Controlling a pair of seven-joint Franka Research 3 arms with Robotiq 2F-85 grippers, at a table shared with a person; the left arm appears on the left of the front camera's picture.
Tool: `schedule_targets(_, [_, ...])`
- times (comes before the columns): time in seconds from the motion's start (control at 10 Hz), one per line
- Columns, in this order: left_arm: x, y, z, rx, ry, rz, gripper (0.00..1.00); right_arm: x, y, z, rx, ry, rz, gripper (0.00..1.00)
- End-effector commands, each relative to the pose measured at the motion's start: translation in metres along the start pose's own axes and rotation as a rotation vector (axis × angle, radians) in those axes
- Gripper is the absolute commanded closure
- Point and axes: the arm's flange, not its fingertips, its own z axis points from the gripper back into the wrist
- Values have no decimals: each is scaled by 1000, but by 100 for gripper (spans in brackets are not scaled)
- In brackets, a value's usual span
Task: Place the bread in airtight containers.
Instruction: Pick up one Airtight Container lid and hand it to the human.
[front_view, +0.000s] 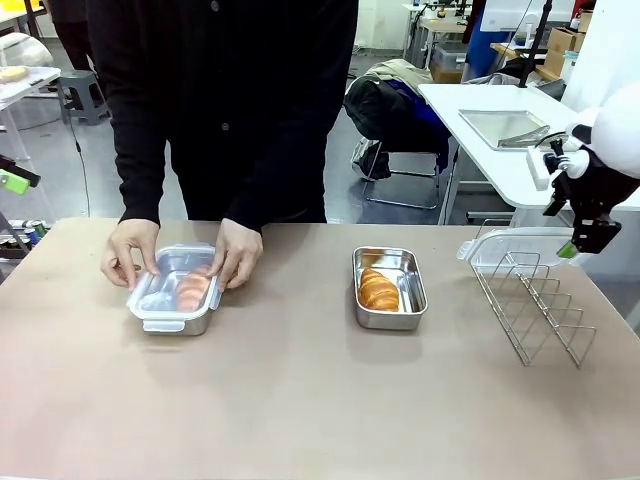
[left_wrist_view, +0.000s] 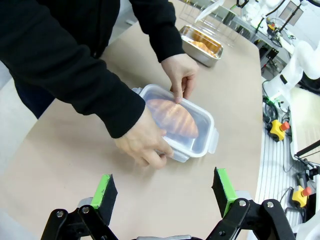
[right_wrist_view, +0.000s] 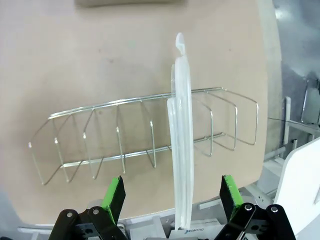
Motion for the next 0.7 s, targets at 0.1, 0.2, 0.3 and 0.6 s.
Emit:
schedule_targets(0.1, [1, -1, -1, 1, 7, -10, 0, -1, -4, -19, -53, -27, 58, 0])
schedule_targets(0.2, [1, -1, -1, 1, 7, -10, 0, -1, -5, -20, -25, -18, 55, 60])
schedule_targets(0.3, [1, -1, -1, 1, 7, -10, 0, 0, -5, -19, -21, -19, 62, 60])
schedule_targets(0.6, [1, -1, -1, 1, 7, -10, 0, 4, -1, -16, -25, -19, 72, 100])
